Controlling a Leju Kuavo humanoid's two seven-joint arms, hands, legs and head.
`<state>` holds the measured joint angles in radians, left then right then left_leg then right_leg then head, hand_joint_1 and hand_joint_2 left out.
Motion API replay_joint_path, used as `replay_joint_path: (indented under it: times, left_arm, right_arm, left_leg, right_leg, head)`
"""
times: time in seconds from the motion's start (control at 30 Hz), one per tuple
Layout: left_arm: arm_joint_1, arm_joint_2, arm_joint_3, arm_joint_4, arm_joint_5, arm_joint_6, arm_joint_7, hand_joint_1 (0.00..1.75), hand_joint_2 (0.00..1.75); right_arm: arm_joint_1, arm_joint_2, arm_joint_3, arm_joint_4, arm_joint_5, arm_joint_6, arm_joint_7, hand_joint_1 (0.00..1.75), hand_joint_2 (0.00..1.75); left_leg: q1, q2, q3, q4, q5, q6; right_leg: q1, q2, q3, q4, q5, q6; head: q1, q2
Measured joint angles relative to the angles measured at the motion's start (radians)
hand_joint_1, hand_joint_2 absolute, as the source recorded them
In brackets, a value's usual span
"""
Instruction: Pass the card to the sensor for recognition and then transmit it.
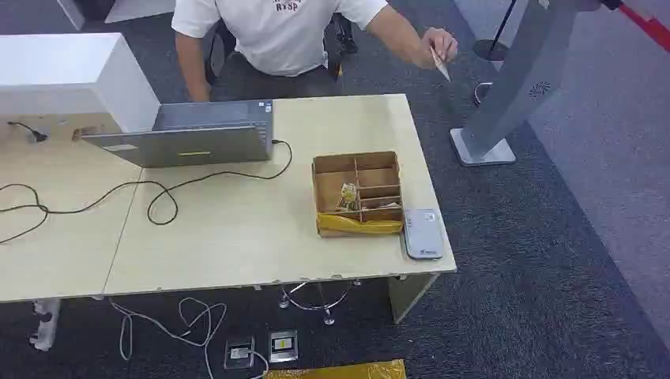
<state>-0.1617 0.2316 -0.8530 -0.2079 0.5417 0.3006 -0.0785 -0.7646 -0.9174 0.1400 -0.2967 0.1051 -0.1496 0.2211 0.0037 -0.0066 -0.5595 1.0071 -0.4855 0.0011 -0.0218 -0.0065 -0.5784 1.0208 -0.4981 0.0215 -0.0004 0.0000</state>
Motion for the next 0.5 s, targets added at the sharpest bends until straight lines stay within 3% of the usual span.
replay_joint_path:
  times: [0.2, 0.23, 0.27, 0.3, 0.5]
  left_arm:
    - [0.0, 0.0, 0.0, 0.0, 0.0, 0.001, 0.0, 0.0, 0.0]
    - [-0.002, 0.0, 0.0, 0.0, 0.0, 0.011, -0.005, 0.0, 0.0]
    - [-0.003, -0.002, 0.0, 0.0, -0.002, 0.026, -0.022, 0.0, 0.0]
    - [-0.006, -0.002, 0.0, 0.0, -0.006, 0.029, -0.034, 0.0, 0.0]
    - [-0.008, -0.004, 0.0, 0.0, -0.025, 0.031, -0.082, 0.0, 0.0]
  right_arm:
    - [-0.006, -0.001, 0.0, -0.001, 0.003, 0.0, 0.0, 0.0, 1.75]
    - [-0.098, -0.007, 0.0, -0.012, 0.049, 0.008, -0.058, 0.0, 1.75]
    - [-0.24, 0.001, 0.005, -0.037, 0.125, 0.007, -0.16, 0.0, 1.75]
    - [-0.303, 0.007, 0.01, -0.045, 0.145, 0.007, -0.21, 0.0, 1.75]
    - [-0.482, 0.078, 0.069, -0.082, 0.202, 0.01, -0.377, 0.0, 1.75]
  left_leg:
    - [0.0, 0.0, 0.0, 0.0, 0.0, 0.0]
    - [0.0, 0.001, 0.001, 0.0, 0.0, 0.0]
    - [0.0, -0.002, -0.002, 0.0, 0.001, 0.001]
    - [0.0, -0.002, -0.003, 0.0, 0.001, 0.0]
    - [0.001, -0.002, -0.002, 0.0, 0.002, 0.0]
  right_leg:
    - [0.0, 0.0, 0.0, 0.0, 0.0, 0.0]
    - [0.0, 0.002, 0.0, 0.0, 0.0, 0.0]
    - [0.0, -0.003, 0.0, 0.001, 0.0, 0.0]
    - [0.0, -0.003, 0.0, 0.001, 0.0, 0.0]
    - [0.002, -0.003, 0.0, 0.001, 0.0, 0.0]
  head:
    - [0.0, 0.0]
    - [0.001, 0.0]
    - [0.0, 0.0]
    - [0.0, 0.0]
    - [0.001, 0.0]
